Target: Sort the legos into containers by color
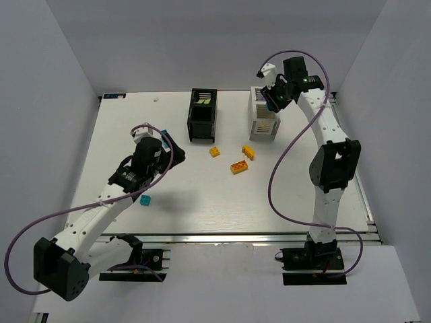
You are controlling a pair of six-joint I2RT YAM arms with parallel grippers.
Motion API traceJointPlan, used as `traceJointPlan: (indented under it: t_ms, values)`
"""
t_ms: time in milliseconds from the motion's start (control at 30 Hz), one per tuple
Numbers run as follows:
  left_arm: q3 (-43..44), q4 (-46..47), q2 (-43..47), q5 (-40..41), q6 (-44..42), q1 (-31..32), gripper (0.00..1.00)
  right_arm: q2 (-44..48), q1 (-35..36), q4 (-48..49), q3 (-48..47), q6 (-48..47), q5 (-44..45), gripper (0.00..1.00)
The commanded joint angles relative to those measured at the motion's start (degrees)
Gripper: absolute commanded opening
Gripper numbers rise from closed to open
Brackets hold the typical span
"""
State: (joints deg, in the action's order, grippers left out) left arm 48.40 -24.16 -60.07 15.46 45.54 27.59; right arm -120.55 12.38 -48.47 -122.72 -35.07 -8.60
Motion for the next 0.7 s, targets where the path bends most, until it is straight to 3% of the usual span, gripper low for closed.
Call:
traceJointPlan:
  t_ms: [0, 300, 433, 533, 667]
  values:
    - [-1.38, 1.84, 1.89, -1.57, 0.43, 0.18, 0.98, 5.76, -0.43, 3.99, 1.5, 3.07, -6.24, 0.0]
    - [-1.99, 2.19, 1.98, -2.37, 0.34, 0.18, 0.96, 7.17, 0.36, 4.78, 4.33, 7.72, -22.15, 0.0]
    - [-1.74, -0.17, 2.42, -0.26, 1.13, 0.18, 0.94, 6.91, 2.82, 11.8, 7.13, 13.51, -32.15, 0.0]
    - [-0.16, -3.42, 2.24, 2.2, 1.22, 0.09, 0.93, 6.13, 6.59, 19.8, 8.19, 17.39, -33.67, 0.0]
    - [1.43, -7.56, 1.63, 2.65, 1.39, -1.66, 0.9, 2.35, 12.82, 23.15, 3.91, 18.99, -31.05, 0.0]
